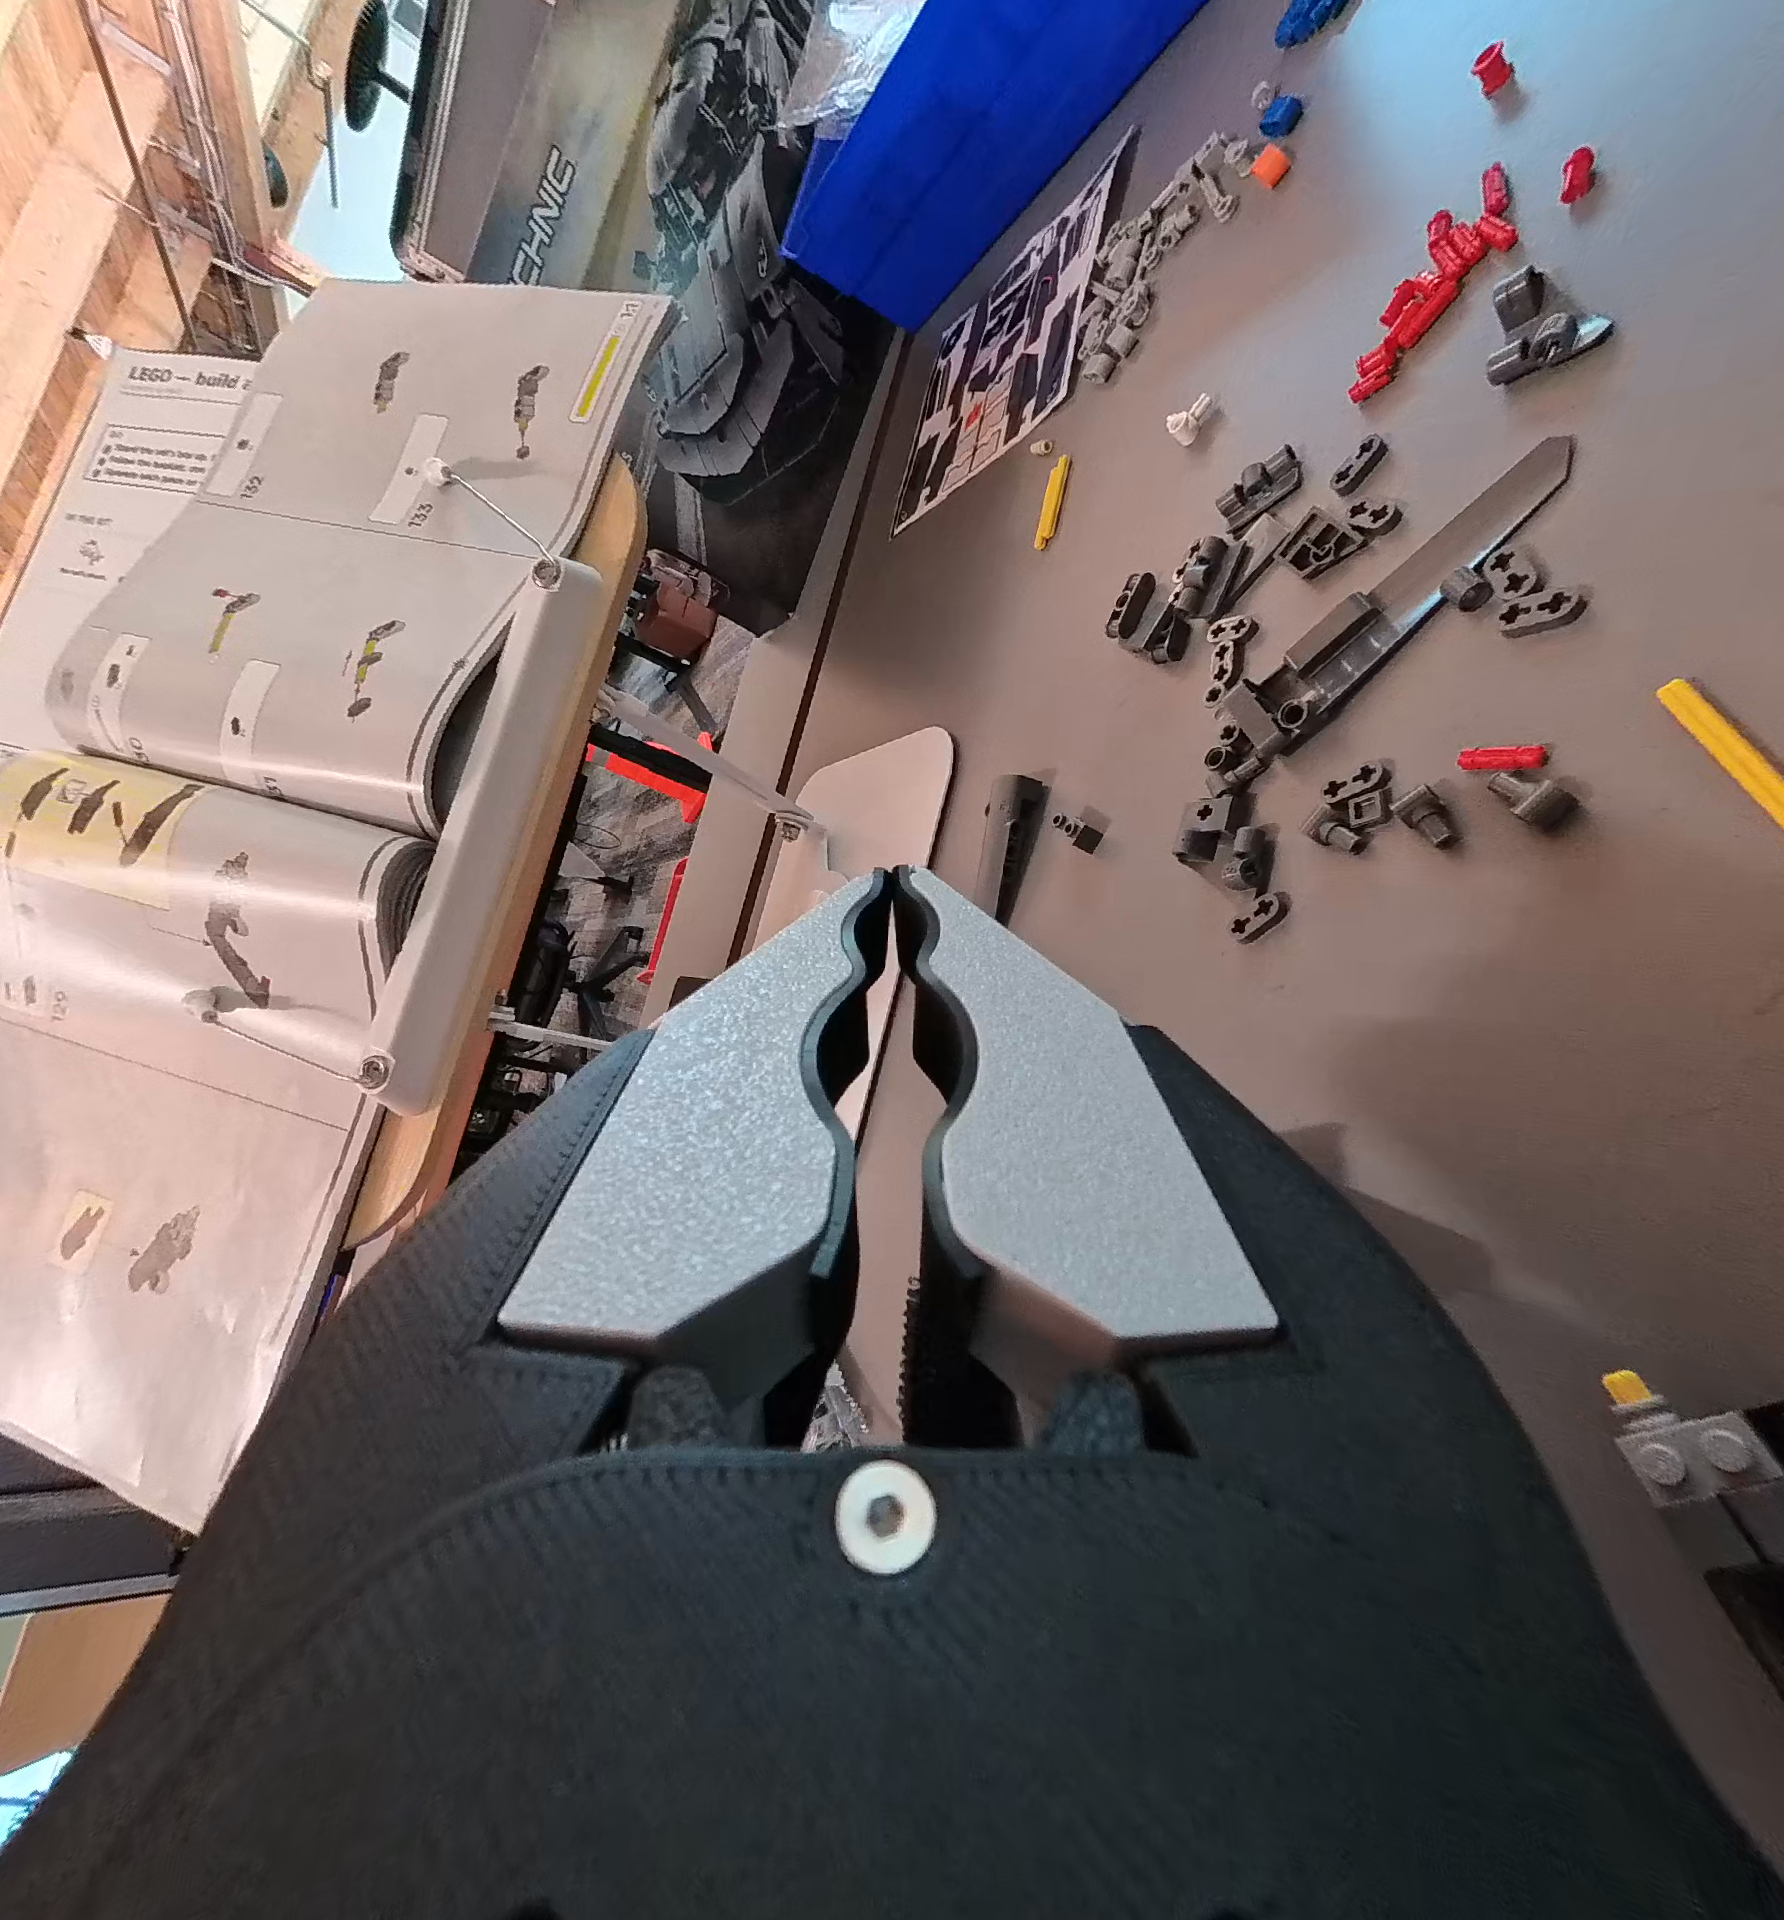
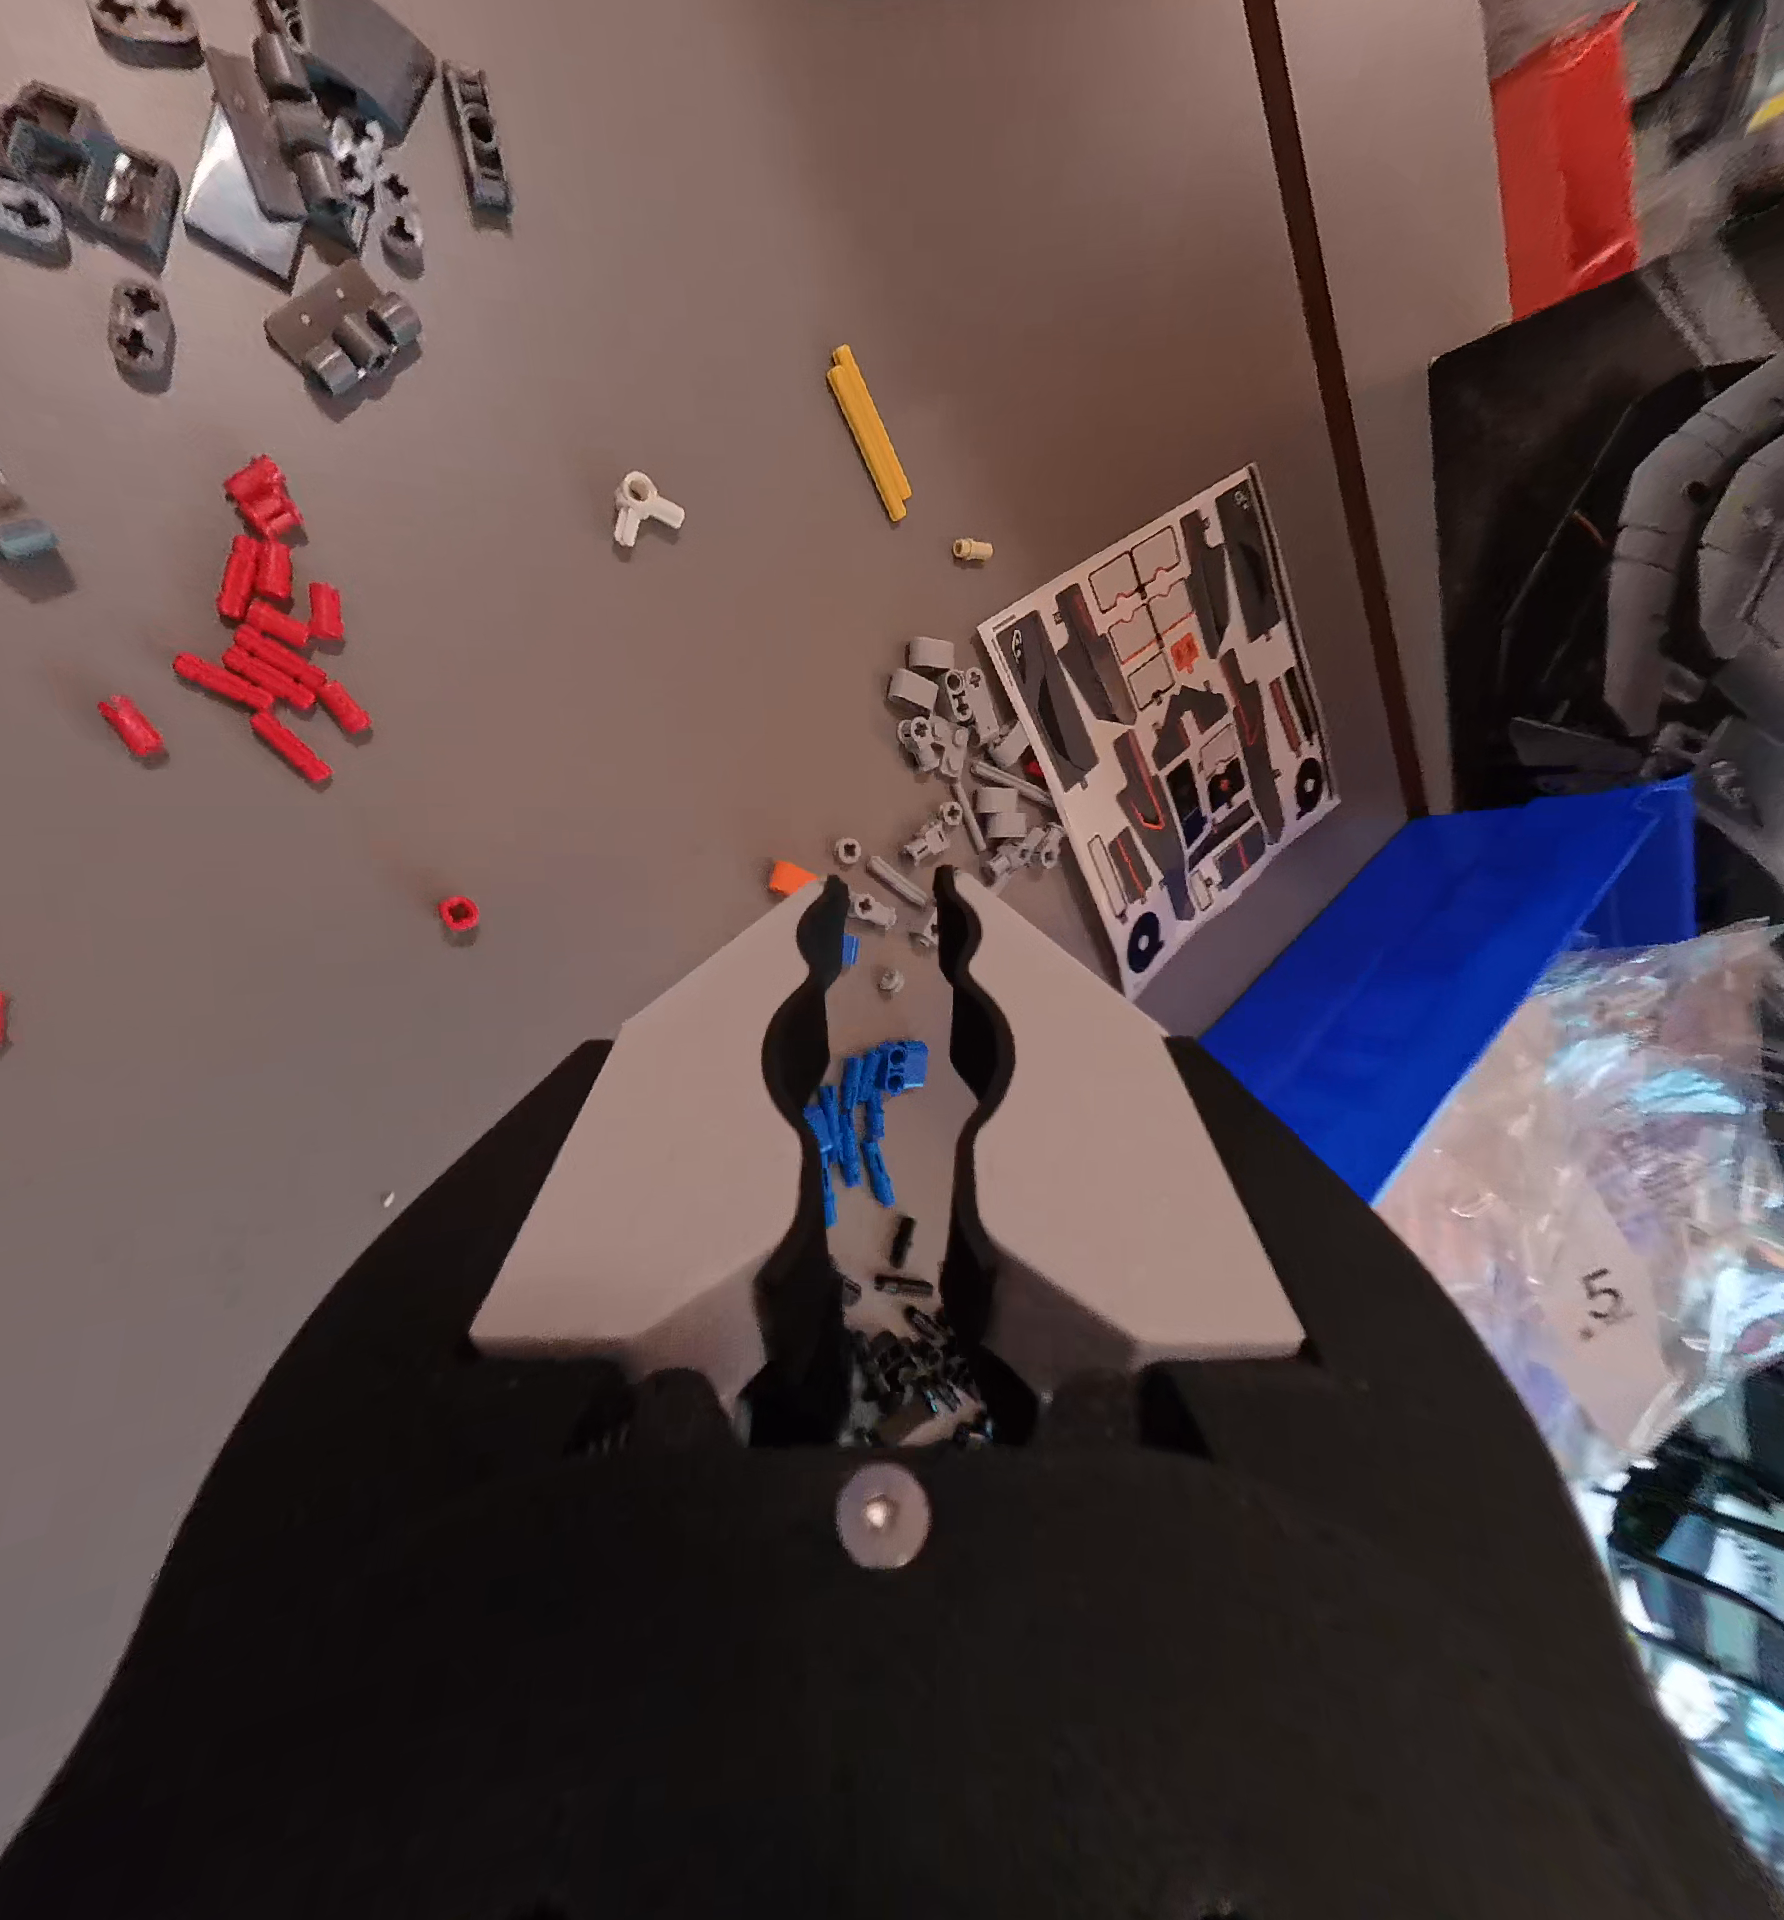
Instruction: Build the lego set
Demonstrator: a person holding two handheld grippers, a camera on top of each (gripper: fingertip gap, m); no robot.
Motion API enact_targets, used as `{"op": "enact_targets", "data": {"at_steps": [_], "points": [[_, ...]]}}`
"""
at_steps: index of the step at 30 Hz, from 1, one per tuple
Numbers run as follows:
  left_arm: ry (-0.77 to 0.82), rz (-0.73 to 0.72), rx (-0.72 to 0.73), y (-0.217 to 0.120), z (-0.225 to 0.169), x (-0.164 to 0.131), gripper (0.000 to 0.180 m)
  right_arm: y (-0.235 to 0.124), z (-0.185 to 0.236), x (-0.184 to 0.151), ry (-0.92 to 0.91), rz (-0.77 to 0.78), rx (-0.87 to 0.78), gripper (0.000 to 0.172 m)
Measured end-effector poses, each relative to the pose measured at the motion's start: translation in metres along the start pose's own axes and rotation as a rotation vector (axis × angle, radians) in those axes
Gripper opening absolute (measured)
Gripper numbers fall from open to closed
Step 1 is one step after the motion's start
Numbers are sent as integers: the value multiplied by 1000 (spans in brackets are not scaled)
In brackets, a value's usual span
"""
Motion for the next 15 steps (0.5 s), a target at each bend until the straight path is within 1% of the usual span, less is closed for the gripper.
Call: {"op": "enact_targets", "data": {"at_steps": [3,7,15], "points": [[-2,-1,1,0,0,0,0,11,-11,3,42,9,36,15],[2,1,0,0,0,-1,0,34,-24,6,13,37,108,20],[-6,4,-1,0,3,-5,0,90,-41,0,-64,113,228,16]]}}
Point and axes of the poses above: each gripper's, where its closed fingertips meet, y out along the fingers, x out of its top, z = x × y across the jaws, the point moved 5 cm from there along -y, back along the fingers, and after that the axes turned 2 degrees about -z, right-handed, at the moved point
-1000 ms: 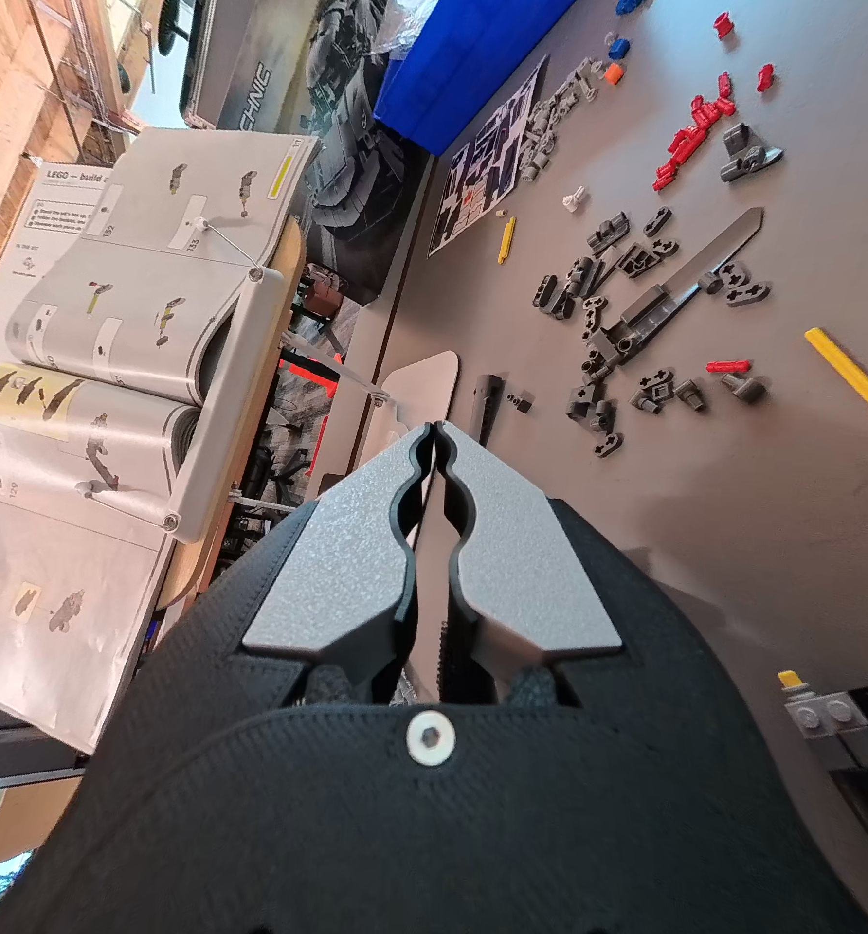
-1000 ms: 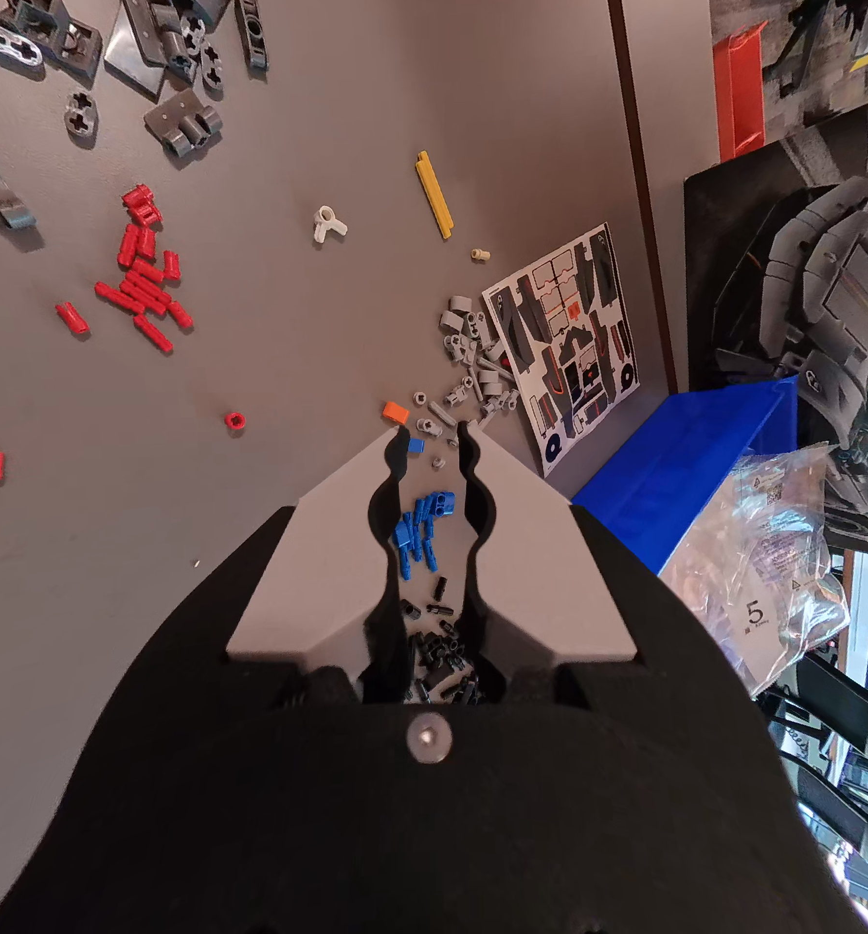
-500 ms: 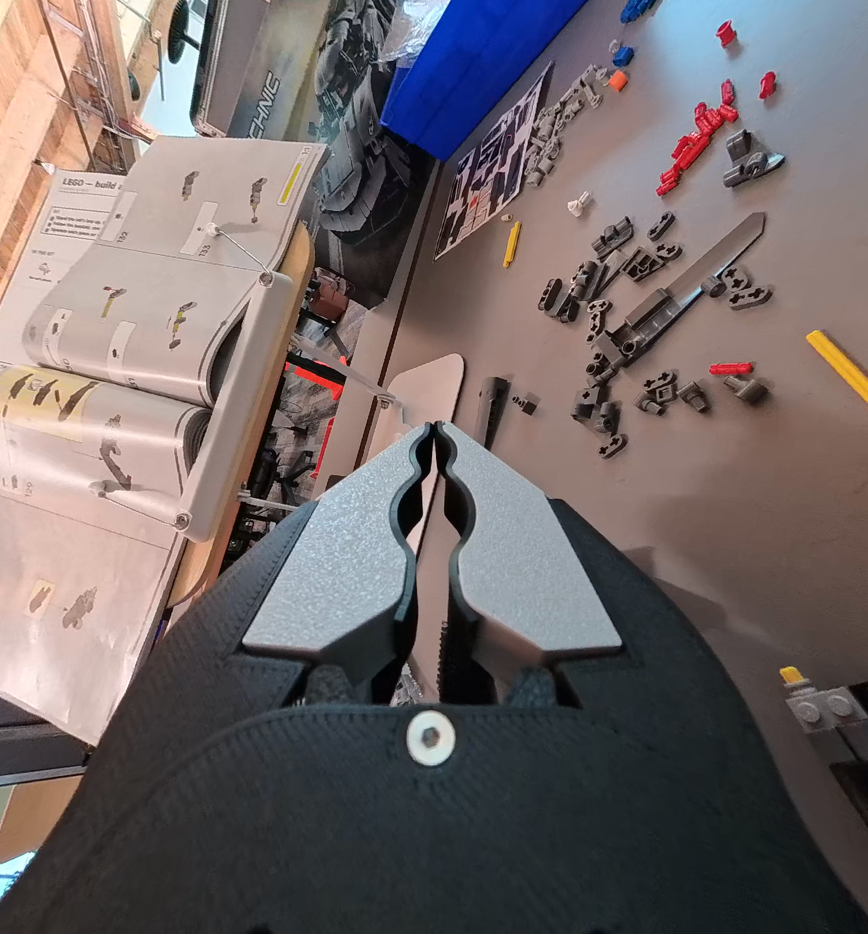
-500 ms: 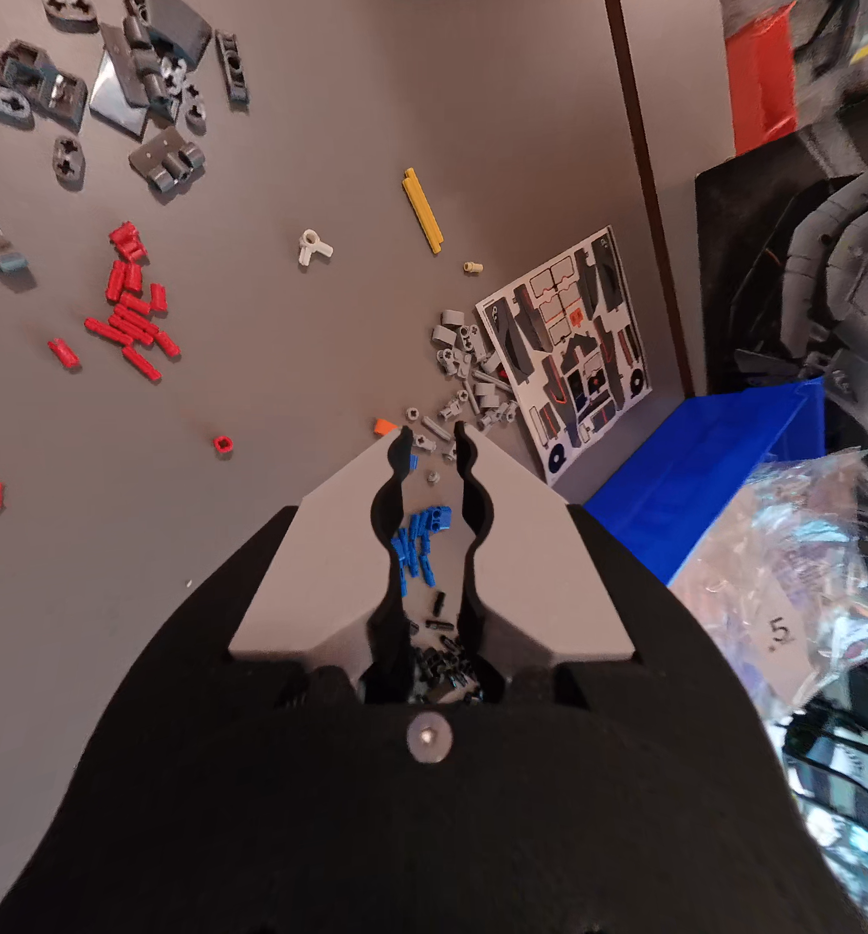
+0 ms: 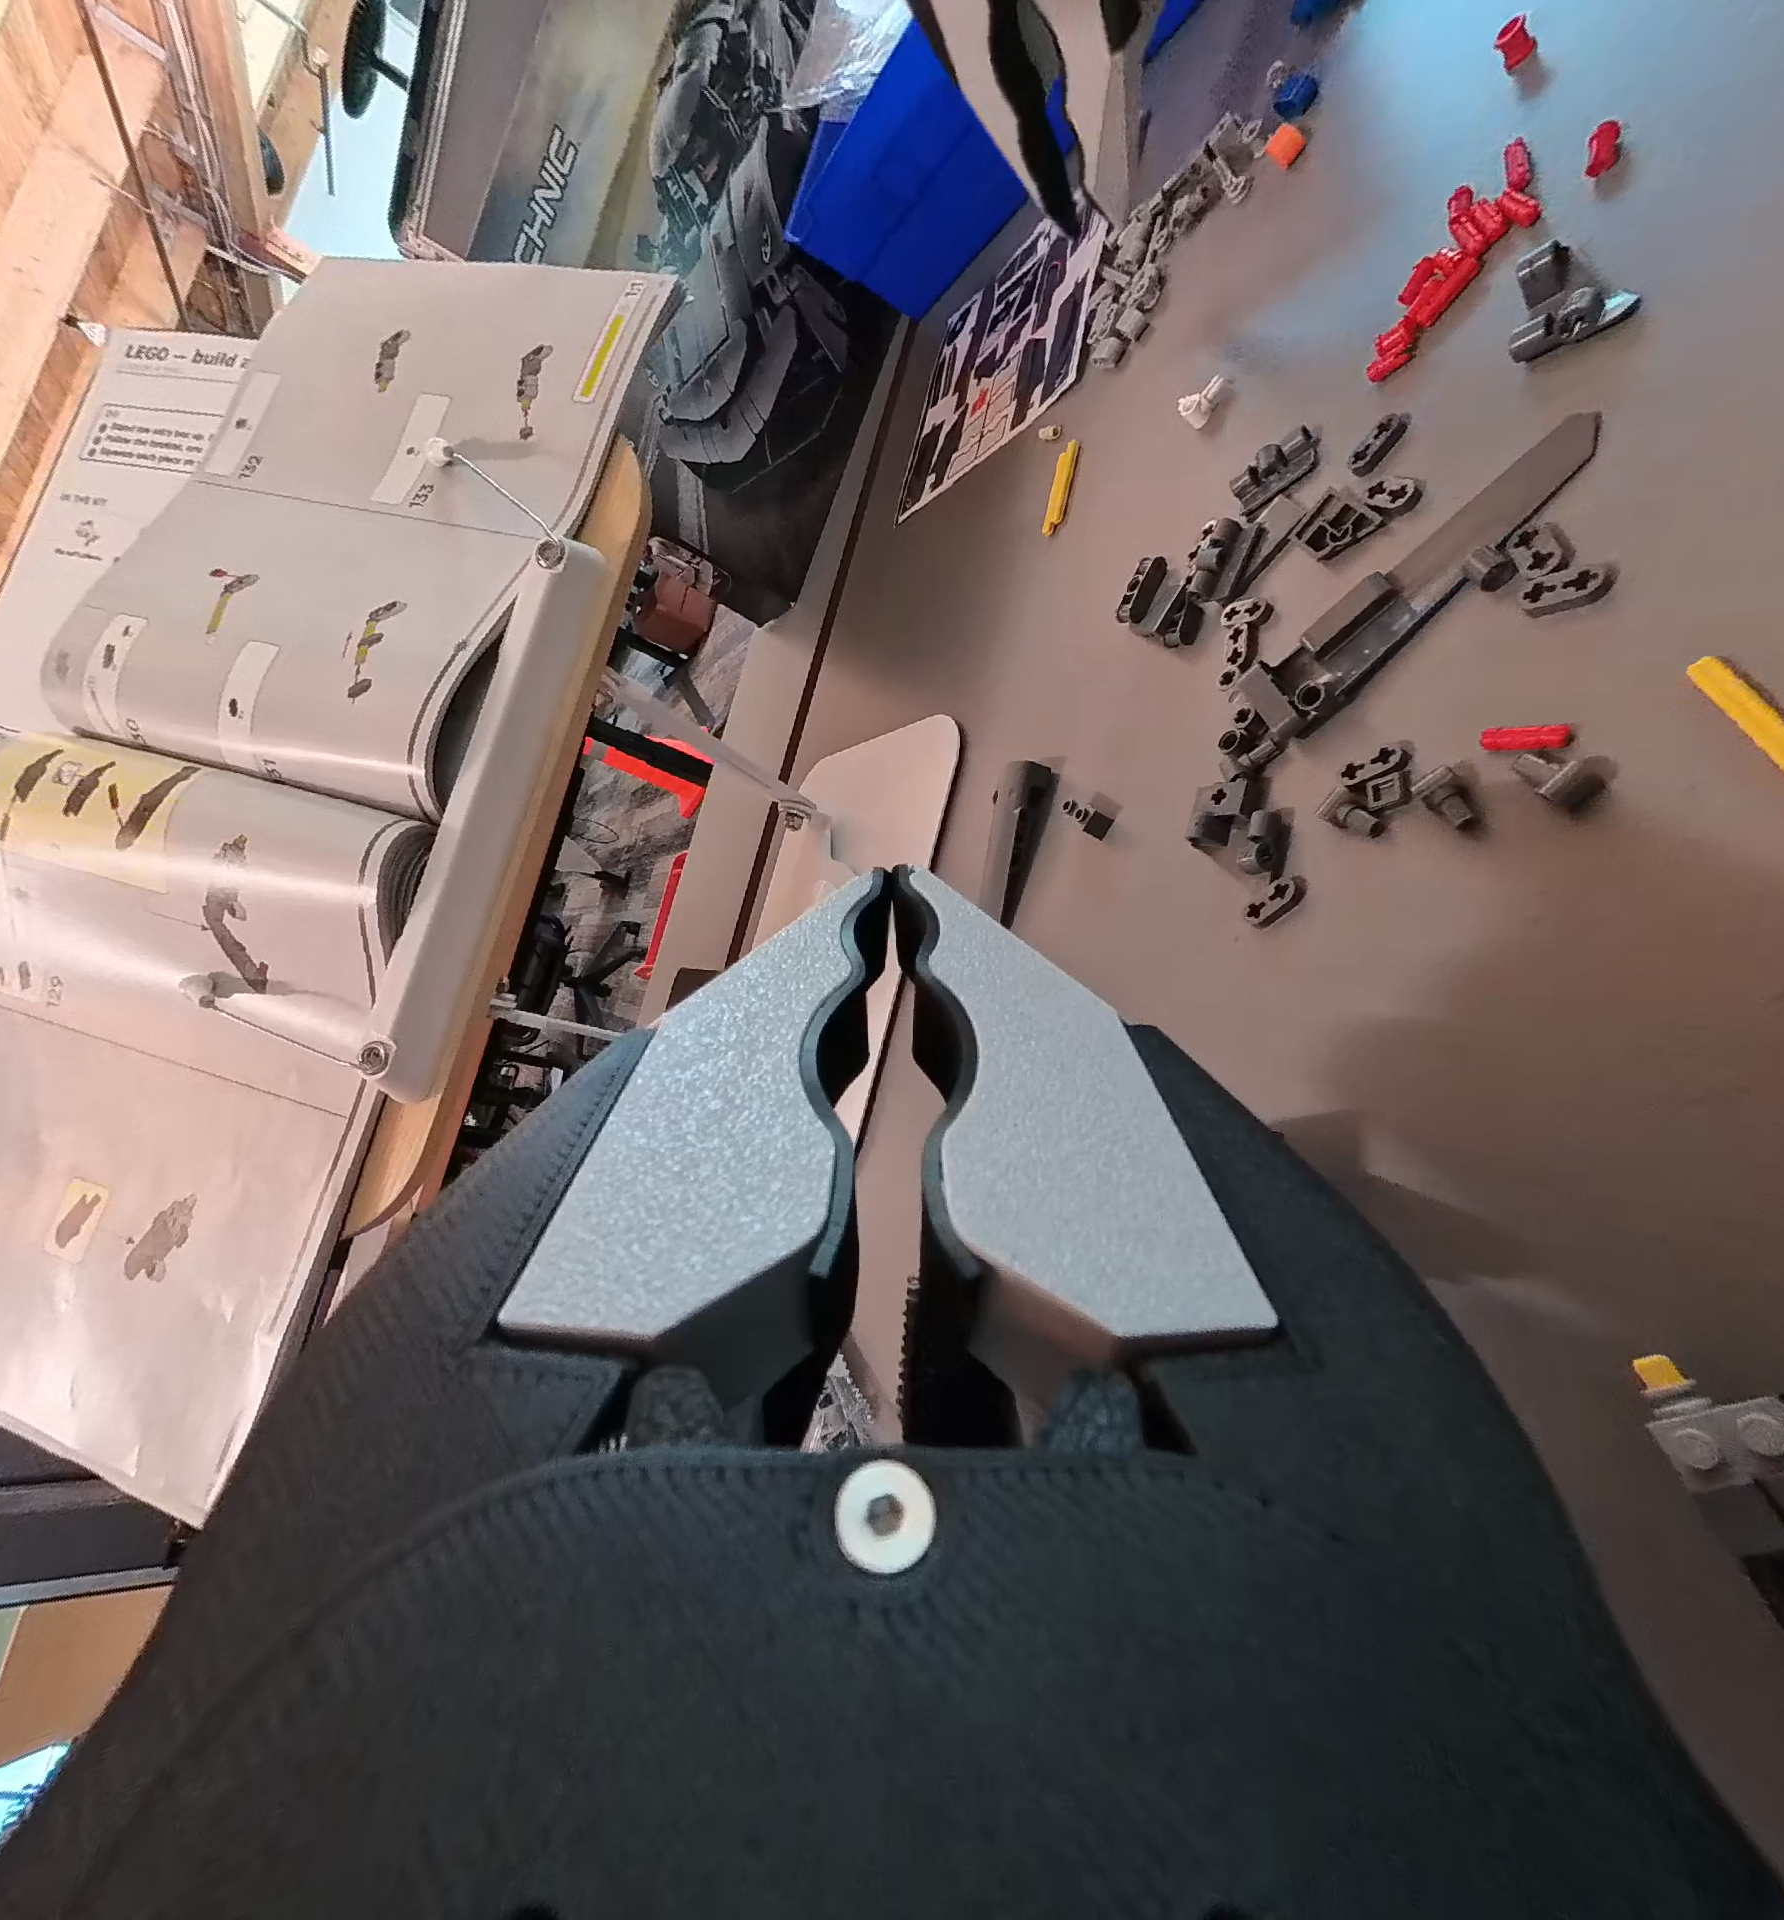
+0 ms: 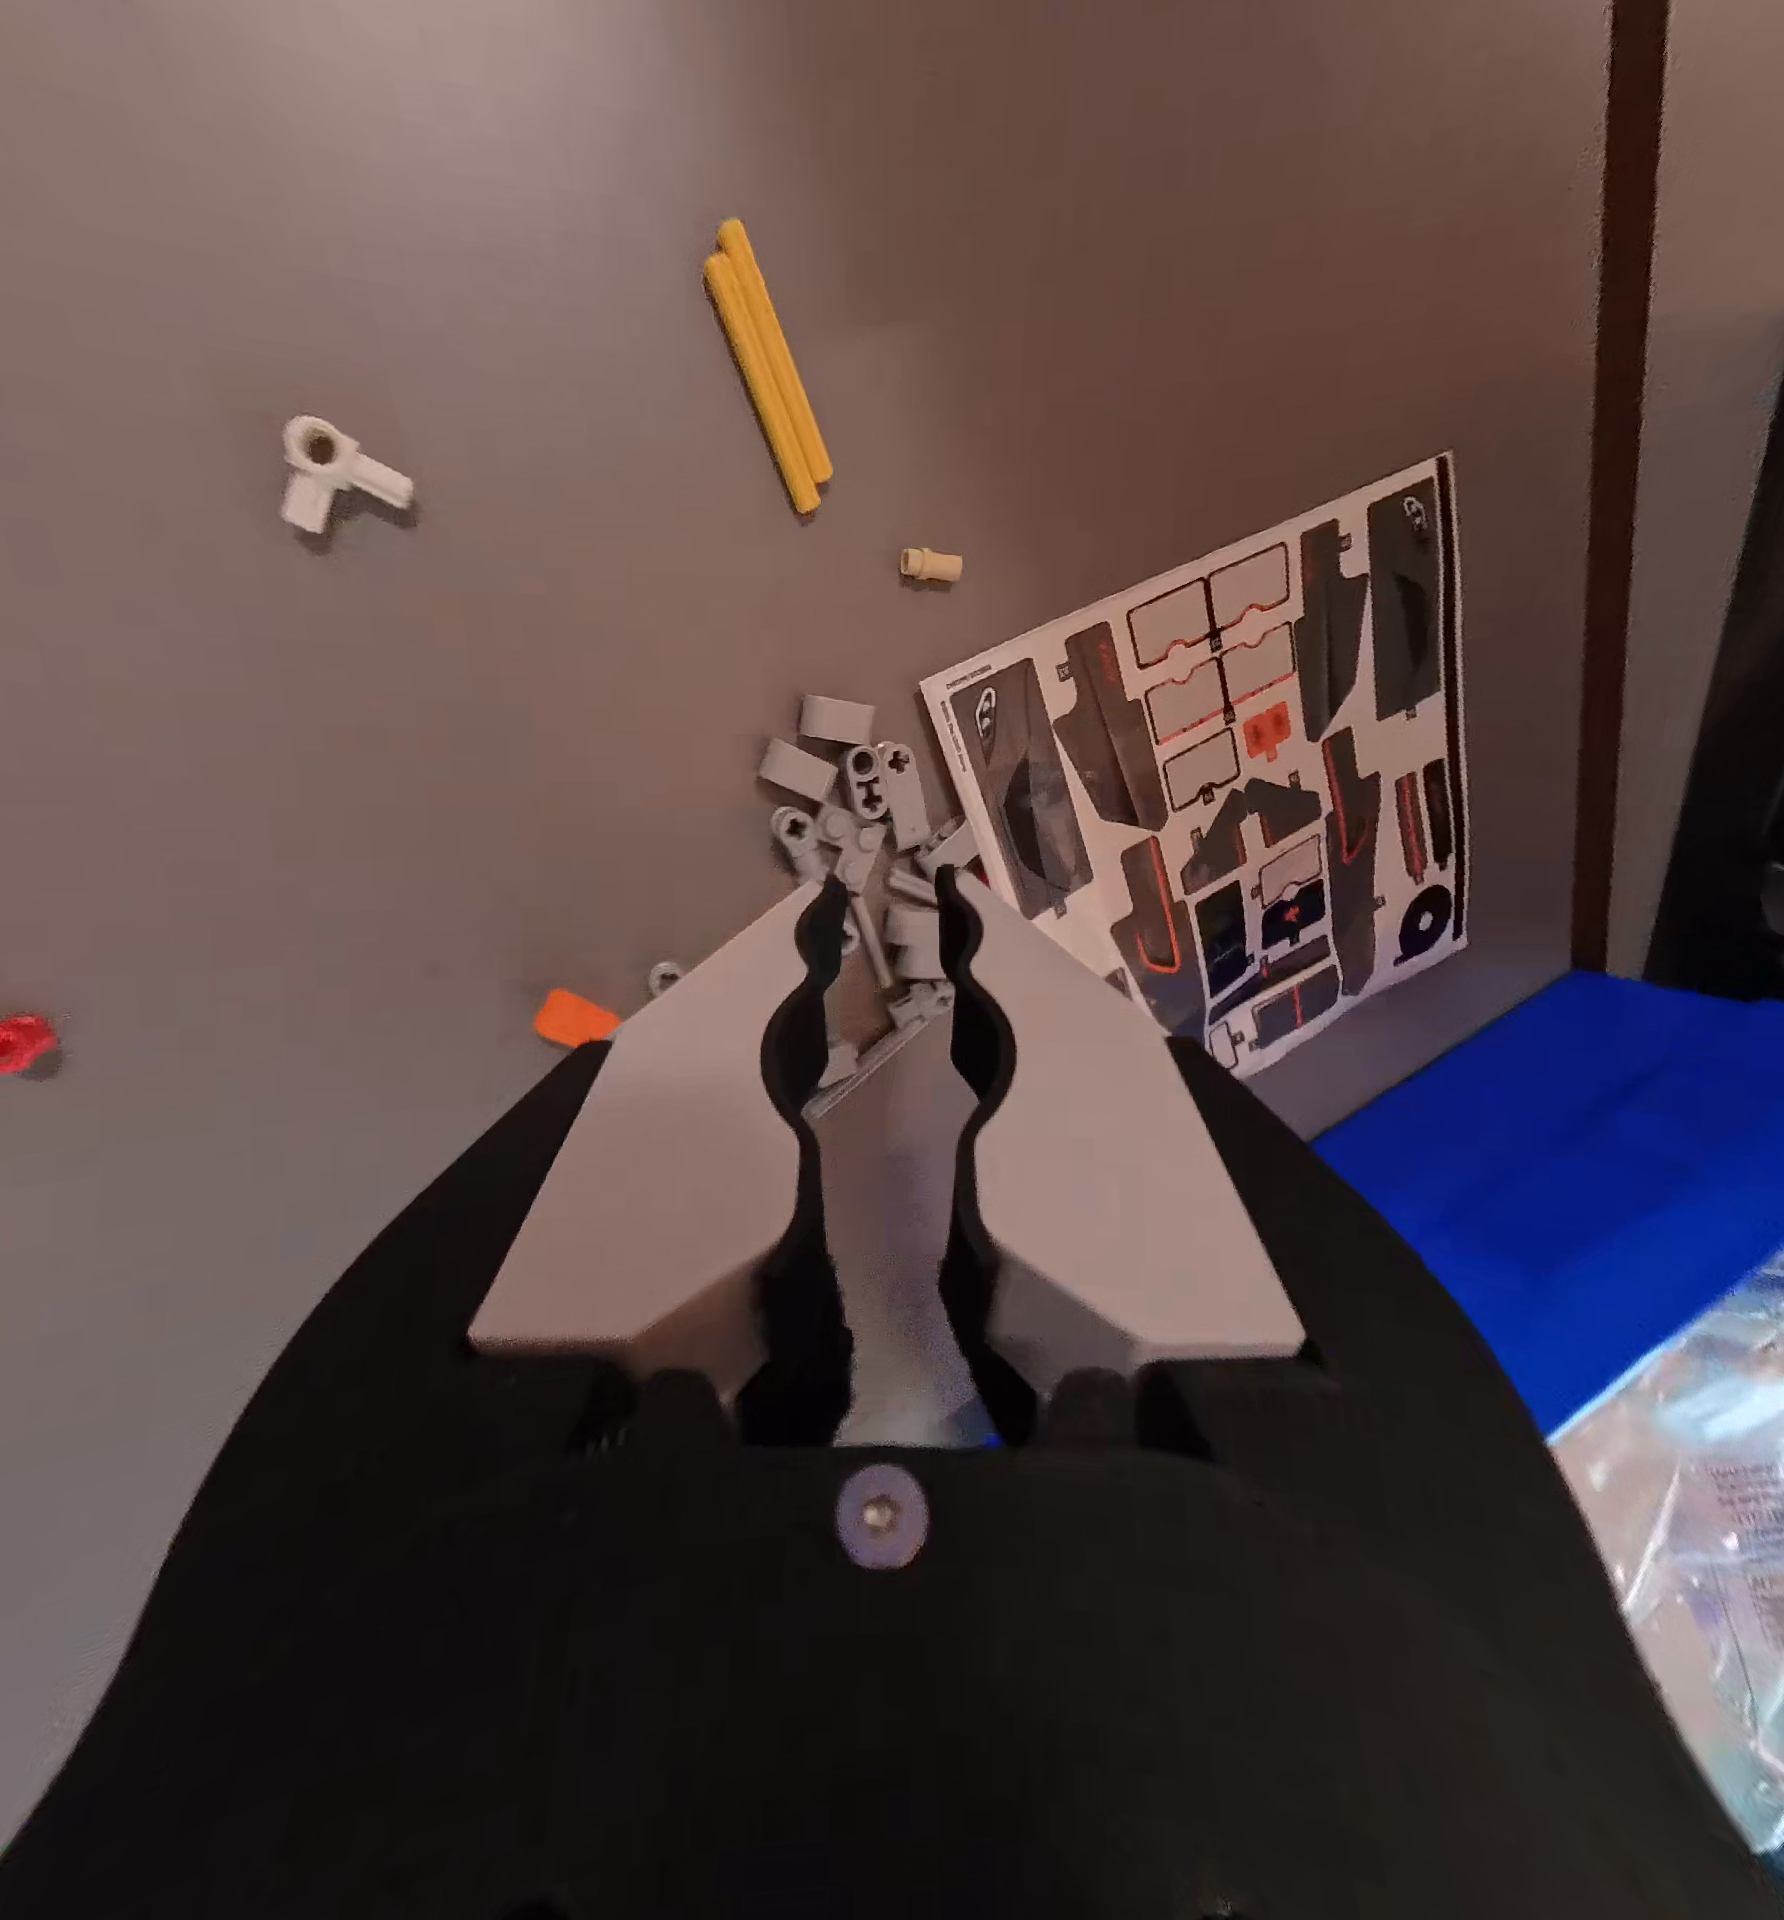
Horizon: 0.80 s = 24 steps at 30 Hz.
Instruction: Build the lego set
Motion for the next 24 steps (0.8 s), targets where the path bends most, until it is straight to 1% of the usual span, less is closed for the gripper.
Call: {"op": "enact_targets", "data": {"at_steps": [4,7,19,24], "points": [[-3,0,-7,1,0,-1,0,18,-11,-4,-4,33,26,13],[-3,0,-10,2,-1,-1,0,26,-14,-3,-16,31,57,11],[-3,9,-29,8,-5,-2,0,35,-16,3,-65,-4,164,14],[-1,11,-33,9,-5,-3,0,35,-17,8,-66,-26,176,16]]}}
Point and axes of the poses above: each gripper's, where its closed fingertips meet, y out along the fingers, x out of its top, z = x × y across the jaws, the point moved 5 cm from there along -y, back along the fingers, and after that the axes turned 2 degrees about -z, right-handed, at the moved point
